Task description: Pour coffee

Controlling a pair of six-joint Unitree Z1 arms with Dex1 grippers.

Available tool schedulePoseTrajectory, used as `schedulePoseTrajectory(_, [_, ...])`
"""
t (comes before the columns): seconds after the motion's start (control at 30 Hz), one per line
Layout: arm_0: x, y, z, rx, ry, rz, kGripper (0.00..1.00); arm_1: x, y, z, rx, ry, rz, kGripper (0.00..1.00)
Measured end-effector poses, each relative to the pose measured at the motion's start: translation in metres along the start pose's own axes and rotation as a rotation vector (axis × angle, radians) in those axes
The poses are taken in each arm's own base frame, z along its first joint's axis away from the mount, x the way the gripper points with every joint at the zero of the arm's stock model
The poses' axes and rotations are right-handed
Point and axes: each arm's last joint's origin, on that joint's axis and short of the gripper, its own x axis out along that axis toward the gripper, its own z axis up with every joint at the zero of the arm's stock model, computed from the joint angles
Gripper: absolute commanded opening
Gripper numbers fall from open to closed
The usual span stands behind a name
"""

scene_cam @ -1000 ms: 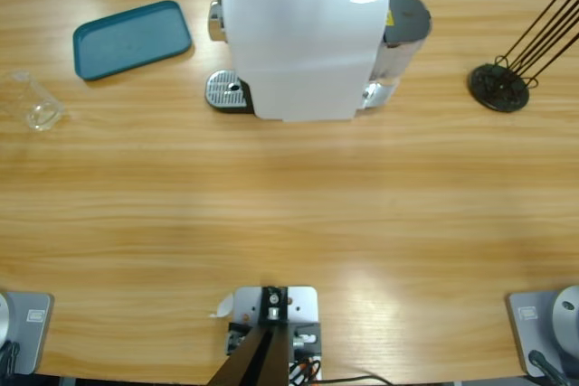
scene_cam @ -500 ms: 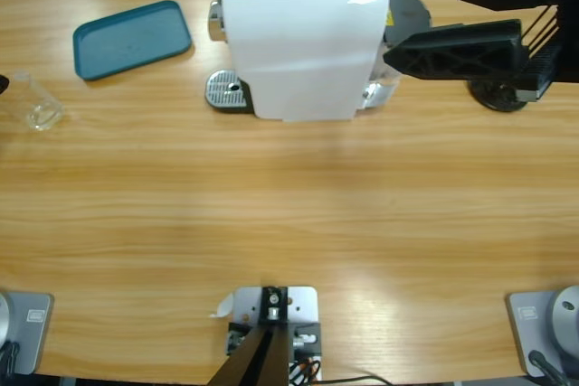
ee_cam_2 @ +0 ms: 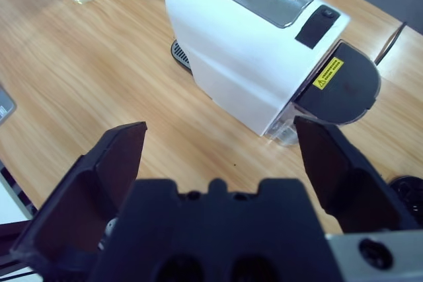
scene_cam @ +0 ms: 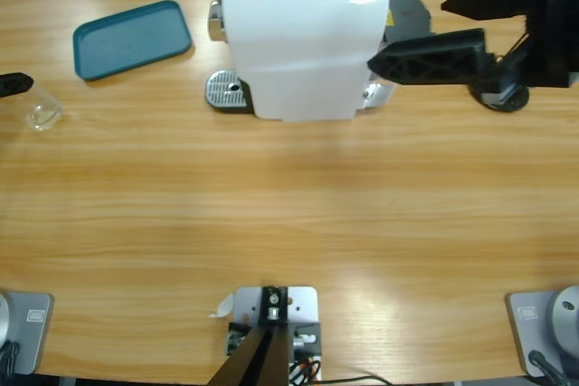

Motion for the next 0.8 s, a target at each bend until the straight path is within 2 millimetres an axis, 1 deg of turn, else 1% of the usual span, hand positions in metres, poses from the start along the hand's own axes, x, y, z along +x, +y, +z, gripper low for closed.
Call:
schedulePoseTrajectory(0.17, [0.010, 0.002, -0.008, -0.007, 0.022, 0.013, 1.000, 0.005, 0.001, 0.000, -0.002, 0.011, -0.002, 1.000])
schedulePoseTrajectory(0.43, [0.035, -0.004, -0.003, -0.012, 0.002, 0.004, 1.000, 0.014, 0.003, 0.002, -0.007, 0.036, -0.008, 1.000])
schedulePoseTrajectory(0.47, [0.038, -0.004, -0.002, -0.013, 0.000, 0.001, 0.988, 0.015, 0.004, 0.002, -0.008, 0.038, -0.008, 1.000])
schedulePoseTrajectory(0.5, [0.040, -0.005, -0.002, -0.012, 0.001, -0.002, 0.911, 0.016, 0.004, 0.003, -0.008, 0.039, -0.009, 1.000])
schedulePoseTrajectory(0.53, [0.042, -0.005, -0.003, -0.011, 0.005, -0.005, 0.753, 0.017, 0.004, 0.003, -0.008, 0.040, -0.009, 1.000])
schedulePoseTrajectory(0.57, [0.043, -0.006, -0.003, -0.011, 0.008, -0.006, 0.561, 0.017, 0.005, 0.004, -0.008, 0.040, -0.009, 1.000])
schedulePoseTrajectory(0.6, [0.044, -0.006, -0.004, -0.010, 0.010, -0.006, 0.478, 0.018, 0.005, 0.005, -0.008, 0.041, -0.009, 1.000])
schedulePoseTrajectory(0.63, [0.044, -0.006, -0.006, -0.010, 0.013, -0.006, 0.483, 0.020, 0.005, 0.005, -0.009, 0.043, -0.010, 1.000])
schedulePoseTrajectory(0.67, [0.044, -0.006, -0.007, -0.009, 0.015, -0.006, 0.524, 0.022, 0.006, 0.006, -0.010, 0.048, -0.011, 1.000])
schedulePoseTrajectory(0.7, [0.044, -0.006, -0.008, -0.009, 0.017, -0.006, 0.633, 0.025, 0.006, 0.005, -0.011, 0.055, -0.012, 1.000])
schedulePoseTrajectory(0.73, [0.043, -0.006, -0.010, -0.008, 0.019, -0.005, 0.612, 0.027, 0.007, 0.005, -0.012, 0.060, -0.014, 1.000])
schedulePoseTrajectory(0.77, [0.043, -0.005, -0.012, -0.008, 0.021, 0.002, 0.455, 0.028, 0.007, 0.005, -0.013, 0.064, -0.014, 1.000])
schedulePoseTrajectory(0.8, [0.043, -0.005, -0.013, -0.007, 0.023, 0.014, 0.430, 0.029, 0.007, 0.005, -0.013, 0.065, -0.015, 1.000])
